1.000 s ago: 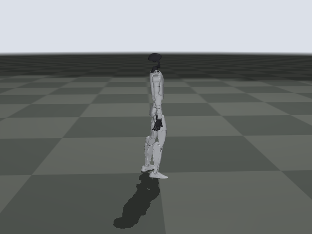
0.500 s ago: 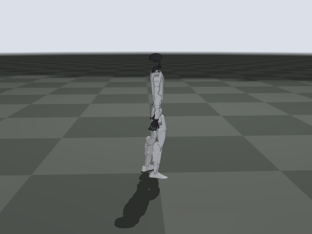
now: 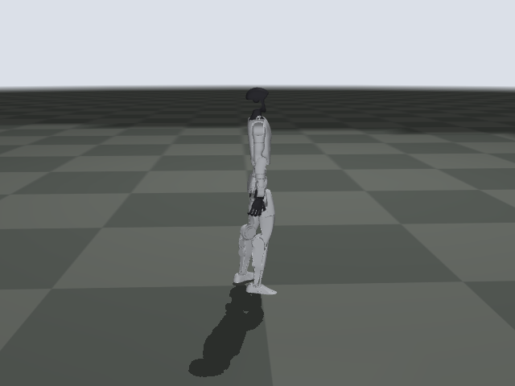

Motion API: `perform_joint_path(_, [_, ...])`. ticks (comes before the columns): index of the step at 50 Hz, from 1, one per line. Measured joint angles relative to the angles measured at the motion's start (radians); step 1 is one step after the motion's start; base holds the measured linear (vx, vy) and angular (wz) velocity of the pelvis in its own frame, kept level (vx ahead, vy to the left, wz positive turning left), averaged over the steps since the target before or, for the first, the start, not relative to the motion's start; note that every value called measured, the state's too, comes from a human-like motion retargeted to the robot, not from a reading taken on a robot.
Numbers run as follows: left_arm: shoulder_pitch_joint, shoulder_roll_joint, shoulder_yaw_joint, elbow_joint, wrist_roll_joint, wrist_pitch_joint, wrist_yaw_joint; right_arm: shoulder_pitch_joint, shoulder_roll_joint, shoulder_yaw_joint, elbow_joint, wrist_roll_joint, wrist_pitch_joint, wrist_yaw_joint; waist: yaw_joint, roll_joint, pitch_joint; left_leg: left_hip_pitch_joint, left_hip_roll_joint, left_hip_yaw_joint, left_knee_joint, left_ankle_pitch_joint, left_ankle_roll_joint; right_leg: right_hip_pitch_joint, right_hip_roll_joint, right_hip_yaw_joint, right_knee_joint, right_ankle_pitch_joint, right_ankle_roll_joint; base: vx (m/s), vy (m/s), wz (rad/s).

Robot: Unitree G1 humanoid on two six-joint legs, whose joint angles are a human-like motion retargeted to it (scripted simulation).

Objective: In place motions

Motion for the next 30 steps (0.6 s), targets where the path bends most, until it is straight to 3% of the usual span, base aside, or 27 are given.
perform_joint_path(30, [-0.003,-0.012,-0.014,-0.006,0.042,0.007,-0.012,-0.002,0.001,0.006,-0.007,-0.003,-0.025,-0.044,-0.009,0.006,0.0,-0.003,0.006,0.004,0.005,-0.005,-0.003,-0.012,0.008,0.011,0.003,0.01,-0.01,0.0,0.0,0.0])
